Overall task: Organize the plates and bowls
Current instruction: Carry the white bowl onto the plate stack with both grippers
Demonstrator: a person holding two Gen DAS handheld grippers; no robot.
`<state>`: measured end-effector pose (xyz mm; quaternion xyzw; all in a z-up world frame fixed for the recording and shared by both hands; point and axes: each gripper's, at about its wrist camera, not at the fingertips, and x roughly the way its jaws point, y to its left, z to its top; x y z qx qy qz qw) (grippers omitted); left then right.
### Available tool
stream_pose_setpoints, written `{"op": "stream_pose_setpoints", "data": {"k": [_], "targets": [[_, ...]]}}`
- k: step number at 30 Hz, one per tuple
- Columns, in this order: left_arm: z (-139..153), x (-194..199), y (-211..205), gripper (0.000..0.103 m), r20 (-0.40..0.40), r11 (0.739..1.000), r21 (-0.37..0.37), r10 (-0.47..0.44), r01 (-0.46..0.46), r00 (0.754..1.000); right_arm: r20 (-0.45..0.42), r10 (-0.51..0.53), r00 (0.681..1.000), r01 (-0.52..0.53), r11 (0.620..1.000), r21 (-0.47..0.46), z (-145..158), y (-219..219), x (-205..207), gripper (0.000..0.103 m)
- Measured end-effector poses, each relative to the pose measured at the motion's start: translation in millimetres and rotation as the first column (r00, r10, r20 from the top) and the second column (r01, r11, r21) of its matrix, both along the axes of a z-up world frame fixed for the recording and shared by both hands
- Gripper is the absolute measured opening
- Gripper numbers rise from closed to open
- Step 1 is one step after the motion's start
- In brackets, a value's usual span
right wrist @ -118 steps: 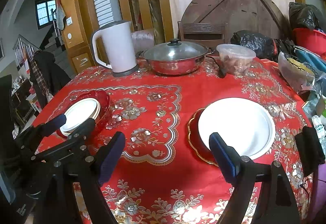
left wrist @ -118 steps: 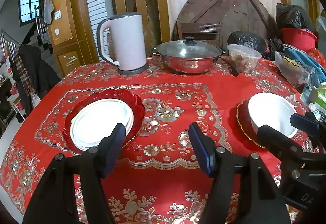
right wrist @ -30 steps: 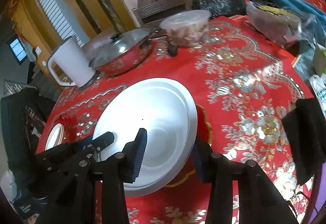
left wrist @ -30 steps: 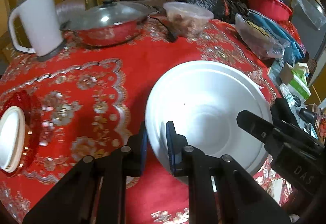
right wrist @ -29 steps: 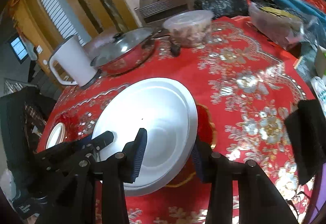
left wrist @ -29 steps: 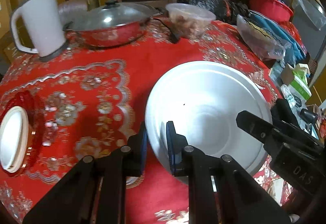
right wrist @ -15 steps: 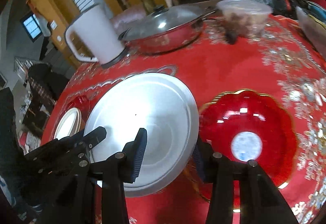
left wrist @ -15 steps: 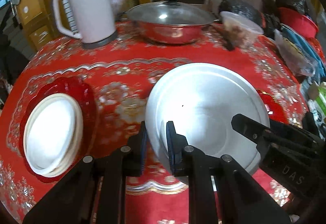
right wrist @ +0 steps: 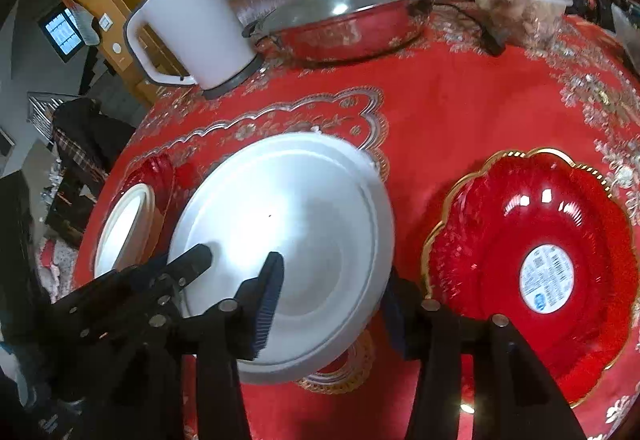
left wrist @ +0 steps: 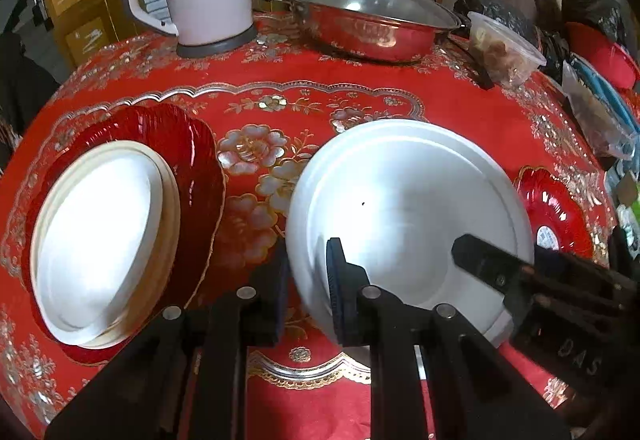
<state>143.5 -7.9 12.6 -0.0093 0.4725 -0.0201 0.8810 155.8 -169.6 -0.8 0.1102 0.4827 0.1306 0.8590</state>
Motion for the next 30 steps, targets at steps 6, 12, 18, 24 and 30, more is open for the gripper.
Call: {"op": "stream_pose_setpoints", "data": {"k": [6, 12, 18, 24, 30], "targets": [[4, -4, 3, 0.031, 0.006, 0.999, 0.036, 0.011, -0.011, 1.000, 0.023, -0.023, 0.999, 0.023, 0.999, -0.022, 7, -7, -8, 0.063], [26, -18, -1, 0.053, 0.083, 0.996, 0.086, 0.005, -0.012, 0.997, 0.051, -0.039, 0.998, 0.039, 0.999, 0.005, 22, -23, -21, 0.063], [51, -39, -14, 0.053, 0.118, 0.999, 0.031, -0.044, 0.040, 0.992, 0.079, -0.059, 0.995, 0.058, 0.998, 0.010, 38, -42, -38, 0.063], [64, -61, -50, 0.054, 0.105, 0.988, -0.037, -0.148, 0.153, 0.983, 0.087, -0.122, 0.989, 0.122, 0.992, -0.003, 48, -80, -51, 0.064], [56, -69, -96, 0.054, 0.075, 0.976, -0.040, -0.210, 0.213, 0.975, 0.072, -0.198, 0.978, 0.198, 0.980, -0.003, 45, -125, -63, 0.064]]}}
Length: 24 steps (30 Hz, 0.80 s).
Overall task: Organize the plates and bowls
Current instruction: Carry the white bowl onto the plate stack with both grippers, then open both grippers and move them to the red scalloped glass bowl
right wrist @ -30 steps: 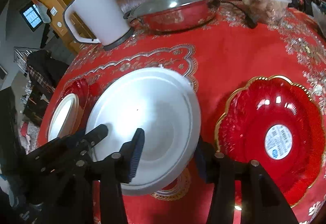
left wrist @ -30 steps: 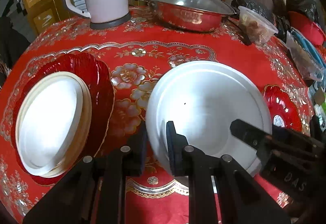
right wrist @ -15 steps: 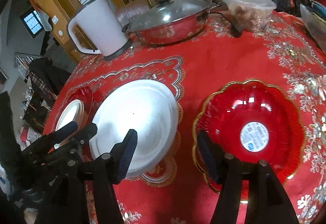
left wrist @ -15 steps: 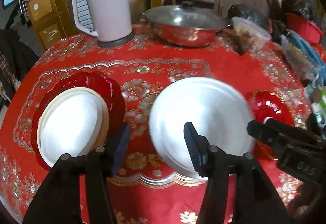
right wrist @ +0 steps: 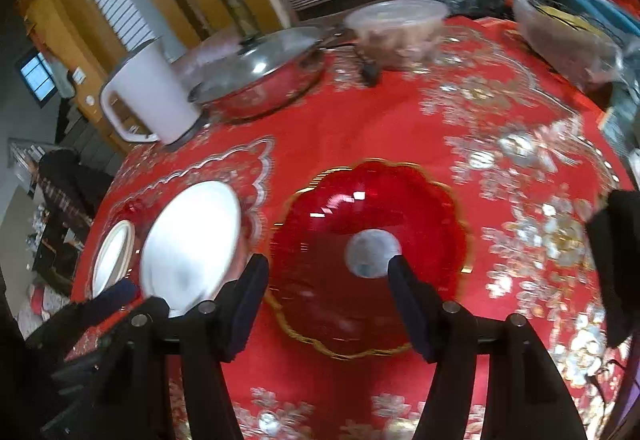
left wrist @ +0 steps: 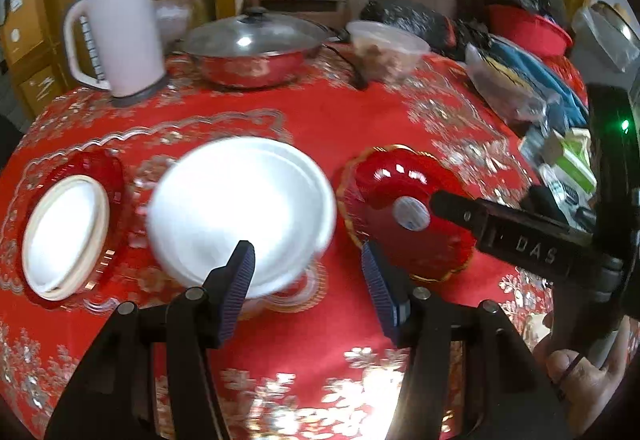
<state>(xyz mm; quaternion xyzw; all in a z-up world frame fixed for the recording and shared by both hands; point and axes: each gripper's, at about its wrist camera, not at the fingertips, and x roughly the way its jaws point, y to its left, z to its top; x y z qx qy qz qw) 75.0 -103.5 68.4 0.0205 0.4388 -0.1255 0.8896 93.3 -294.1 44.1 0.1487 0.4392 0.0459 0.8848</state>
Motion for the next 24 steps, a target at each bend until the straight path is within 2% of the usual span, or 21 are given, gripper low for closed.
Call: {"op": "stream_pose_setpoints", "data": {"k": [6, 10, 16, 24], "targets": [[-15, 0, -37, 0.054, -0.032, 0.999, 0.022, -0.039, 0.040, 0.999, -0.021, -0.060, 0.998, 0.060, 0.998, -0.020, -4, -37, -6, 0.068], [-25, 7, -51, 0.054, -0.054, 1.000, 0.018, -0.024, 0.025, 0.998, -0.039, -0.084, 0.996, 0.083, 0.996, -0.011, -13, -55, -5, 0.068], [-39, 13, -66, 0.054, -0.082, 0.999, 0.032, -0.022, 0.025, 0.996, -0.071, -0.090, 0.993, 0.092, 0.995, 0.027, -30, -68, 1, 0.068], [-46, 25, -72, 0.054, -0.085, 0.999, 0.039, 0.003, 0.000, 0.996, -0.075, -0.077, 0.994, 0.080, 0.996, 0.042, -33, -69, 10, 0.068]]}}
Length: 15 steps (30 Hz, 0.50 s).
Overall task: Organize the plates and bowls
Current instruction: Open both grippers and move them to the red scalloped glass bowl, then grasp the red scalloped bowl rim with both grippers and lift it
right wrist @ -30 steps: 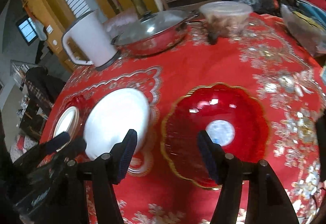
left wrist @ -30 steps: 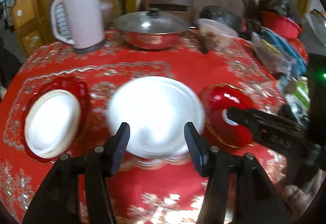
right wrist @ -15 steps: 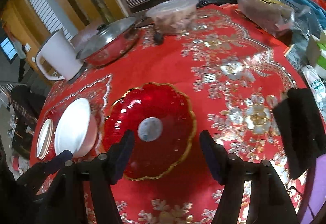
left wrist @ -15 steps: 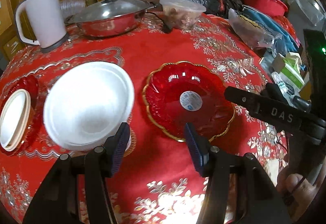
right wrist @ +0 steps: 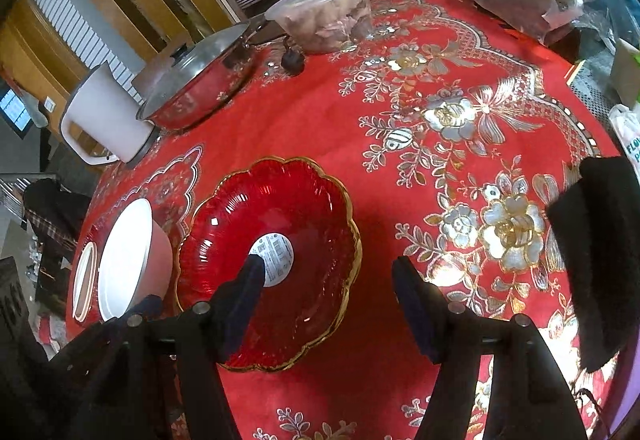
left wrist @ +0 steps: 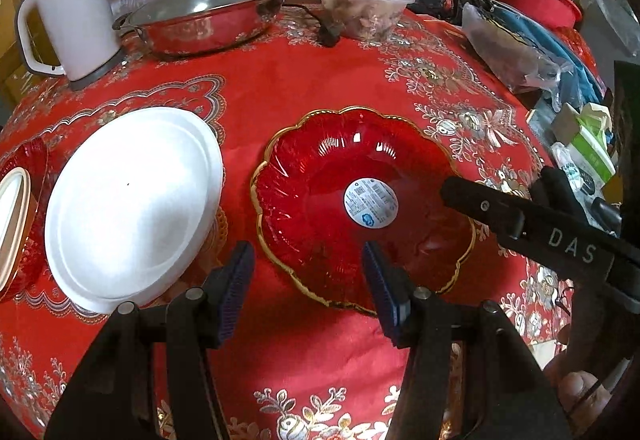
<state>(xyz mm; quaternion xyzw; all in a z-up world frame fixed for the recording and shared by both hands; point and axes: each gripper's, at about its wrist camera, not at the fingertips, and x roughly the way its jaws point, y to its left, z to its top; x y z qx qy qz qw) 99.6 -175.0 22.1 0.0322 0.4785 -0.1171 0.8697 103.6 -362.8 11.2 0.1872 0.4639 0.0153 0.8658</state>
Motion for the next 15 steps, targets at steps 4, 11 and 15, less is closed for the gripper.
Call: {"op": "stream_pose_setpoints", "data": {"k": [4, 11, 15], "targets": [[-4, 6, -1, 0.054, -0.013, 1.000, -0.002, 0.010, -0.010, 1.000, -0.006, 0.004, 1.000, -0.004, 1.000, 0.009, -3, 0, 6, 0.068], [-13, 12, -1, 0.054, -0.031, 1.000, 0.003, 0.025, -0.025, 0.999, -0.008, 0.006, 1.000, -0.006, 1.000, 0.029, -8, 1, 11, 0.068], [-17, 17, 0, 0.054, -0.047, 0.999, -0.025, 0.037, -0.038, 0.998, -0.005, 0.006, 1.000, -0.006, 0.999, 0.035, -10, 2, 14, 0.068]]}}
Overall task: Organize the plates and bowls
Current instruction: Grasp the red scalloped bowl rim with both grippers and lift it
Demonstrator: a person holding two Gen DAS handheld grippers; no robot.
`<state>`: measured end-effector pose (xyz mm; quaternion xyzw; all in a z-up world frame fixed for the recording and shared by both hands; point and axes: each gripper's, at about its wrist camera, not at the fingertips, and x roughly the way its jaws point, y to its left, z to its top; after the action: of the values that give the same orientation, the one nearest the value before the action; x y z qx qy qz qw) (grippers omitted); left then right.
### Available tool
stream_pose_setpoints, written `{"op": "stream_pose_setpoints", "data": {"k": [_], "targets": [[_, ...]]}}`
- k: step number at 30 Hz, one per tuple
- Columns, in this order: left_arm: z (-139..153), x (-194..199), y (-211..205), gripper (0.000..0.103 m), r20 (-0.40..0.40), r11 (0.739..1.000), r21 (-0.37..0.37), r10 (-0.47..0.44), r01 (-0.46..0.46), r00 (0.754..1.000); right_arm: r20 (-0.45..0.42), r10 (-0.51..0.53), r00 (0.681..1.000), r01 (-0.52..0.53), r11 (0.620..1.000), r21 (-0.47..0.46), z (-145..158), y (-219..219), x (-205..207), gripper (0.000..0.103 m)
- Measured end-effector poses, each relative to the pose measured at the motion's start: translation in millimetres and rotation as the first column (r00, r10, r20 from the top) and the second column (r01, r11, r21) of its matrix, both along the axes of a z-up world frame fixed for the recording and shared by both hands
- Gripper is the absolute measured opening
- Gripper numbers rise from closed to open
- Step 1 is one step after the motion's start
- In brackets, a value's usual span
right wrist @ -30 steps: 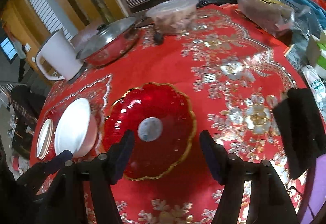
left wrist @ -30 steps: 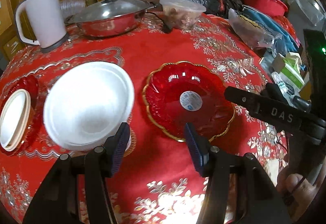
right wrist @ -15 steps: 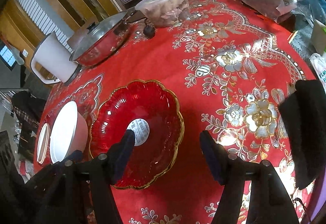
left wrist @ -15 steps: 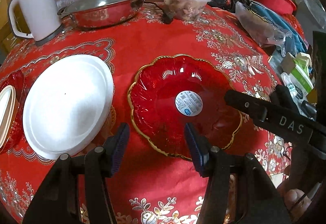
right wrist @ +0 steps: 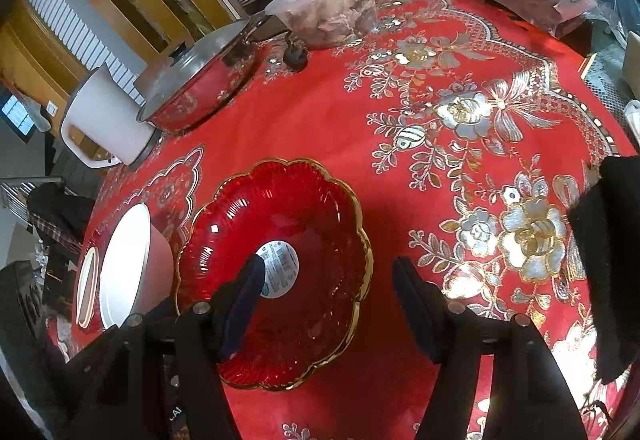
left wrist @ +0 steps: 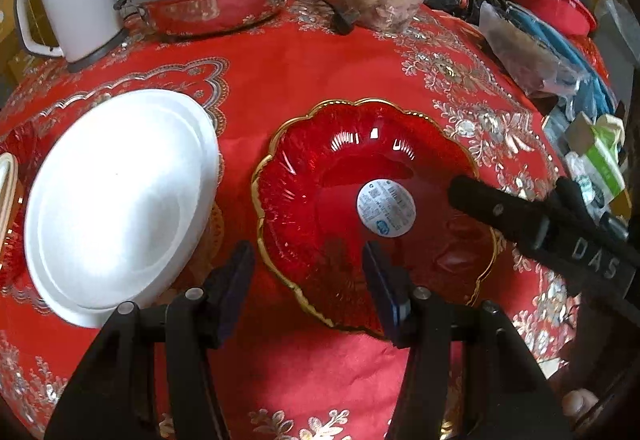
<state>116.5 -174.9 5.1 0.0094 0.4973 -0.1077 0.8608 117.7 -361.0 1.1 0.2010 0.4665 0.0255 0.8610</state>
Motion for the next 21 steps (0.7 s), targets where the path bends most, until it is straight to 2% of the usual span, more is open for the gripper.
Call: {"op": "stream_pose_setpoints", "data": {"k": [5, 7, 13, 15, 16, 18, 21], "targets": [[-5, 6, -5, 0.054, -0.012, 1.000, 0.013, 0.005, -0.004, 1.000, -0.001, 0.003, 1.000, -0.003, 1.000, 0.014, -6, 1, 5, 0.065], [-6, 7, -6, 0.054, -0.016, 1.000, 0.012, 0.005, -0.005, 1.000, -0.005, 0.006, 1.000, -0.006, 1.000, 0.018, -9, 1, 6, 0.053], [-8, 6, -8, 0.054, -0.008, 1.000, 0.019, 0.008, -0.008, 1.000, -0.008, 0.009, 1.000, -0.008, 1.000, 0.029, -14, 0, 8, 0.046], [-9, 5, -10, 0.046, 0.007, 0.999, 0.047, 0.002, -0.002, 1.000, -0.006, 0.006, 1.000, -0.006, 0.999, 0.035, -16, -1, 7, 0.044], [-9, 4, -10, 0.034, 0.016, 0.998, 0.060, 0.005, -0.006, 1.000, -0.004, 0.002, 1.000, -0.002, 0.999, 0.033, -16, -1, 6, 0.044], [-9, 5, -6, 0.023, 0.015, 0.999, 0.052, 0.005, -0.006, 1.000, 0.002, -0.006, 1.000, 0.006, 1.000, 0.009, -15, -3, 3, 0.044], [-7, 7, -3, 0.018, 0.006, 0.999, 0.032, -0.010, 0.010, 1.000, 0.005, -0.013, 1.000, 0.013, 1.000, 0.028, -16, -9, -2, 0.044]]}}
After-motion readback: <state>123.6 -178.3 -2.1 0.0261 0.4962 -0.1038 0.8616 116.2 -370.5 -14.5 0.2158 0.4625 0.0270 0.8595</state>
